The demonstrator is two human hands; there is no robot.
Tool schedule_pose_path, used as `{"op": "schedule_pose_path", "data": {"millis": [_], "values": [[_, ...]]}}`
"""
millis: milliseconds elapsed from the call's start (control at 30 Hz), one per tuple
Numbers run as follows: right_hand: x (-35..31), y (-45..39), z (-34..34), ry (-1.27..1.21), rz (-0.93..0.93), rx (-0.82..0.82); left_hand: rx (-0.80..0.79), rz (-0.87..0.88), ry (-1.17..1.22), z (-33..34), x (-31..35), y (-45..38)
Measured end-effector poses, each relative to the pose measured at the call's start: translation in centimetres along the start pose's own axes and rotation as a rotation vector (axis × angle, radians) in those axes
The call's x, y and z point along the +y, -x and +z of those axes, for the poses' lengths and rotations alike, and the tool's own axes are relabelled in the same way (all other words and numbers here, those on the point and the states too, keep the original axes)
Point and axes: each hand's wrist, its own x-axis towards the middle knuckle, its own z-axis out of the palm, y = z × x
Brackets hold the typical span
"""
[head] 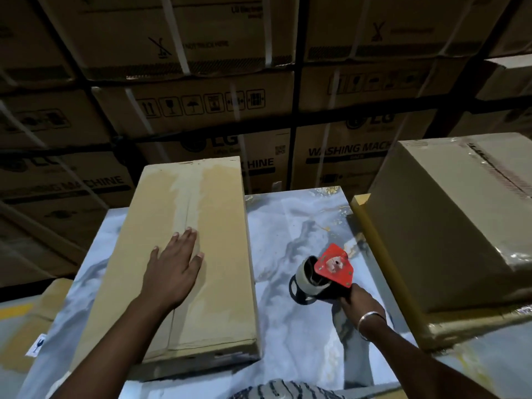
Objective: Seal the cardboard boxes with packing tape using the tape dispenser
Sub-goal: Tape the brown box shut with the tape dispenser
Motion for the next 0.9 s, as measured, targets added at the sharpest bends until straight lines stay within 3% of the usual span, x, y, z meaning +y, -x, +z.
{"op": "schedule_pose_path", "data": {"millis": [167, 333, 500, 633, 700, 833, 900], "values": [[-6.9, 0.0, -0.5, -0.417, -0.065, 0.047, -0.012, 0.006, 0.038, -0.3, 0.1, 0.1], [-16.3, 1.7, -5.3, -0.793, -0.118, 0.095, -0.02, 0.017, 0.307, -1.2, -0.7, -0.1], [-24.8, 4.1, -9.2, -1.002, -0.199, 0.014, 0.087, -0.176, 1.086, -2.2, -2.2, -1.3], [-30.1, 6.6, -9.0, -1.047, -0.266, -0.111, 0.145, -0.347, 1.479, -4.5, -3.4, -2.9], [-32.3, 7.9, -8.3, -1.047, -0.294, -0.137, 0.057, -0.416, 1.627, -5.6, -4.2, -3.7], [-35.8, 9.9, -6.8, -1.101, -0.366, -0.228, -0.303, -0.536, 1.849, -8.0, -5.3, -4.7], [-37.0, 10.5, -6.4, -1.108, -0.387, -0.25, -0.402, -0.58, 1.919, -9.0, -5.9, -5.4]]}}
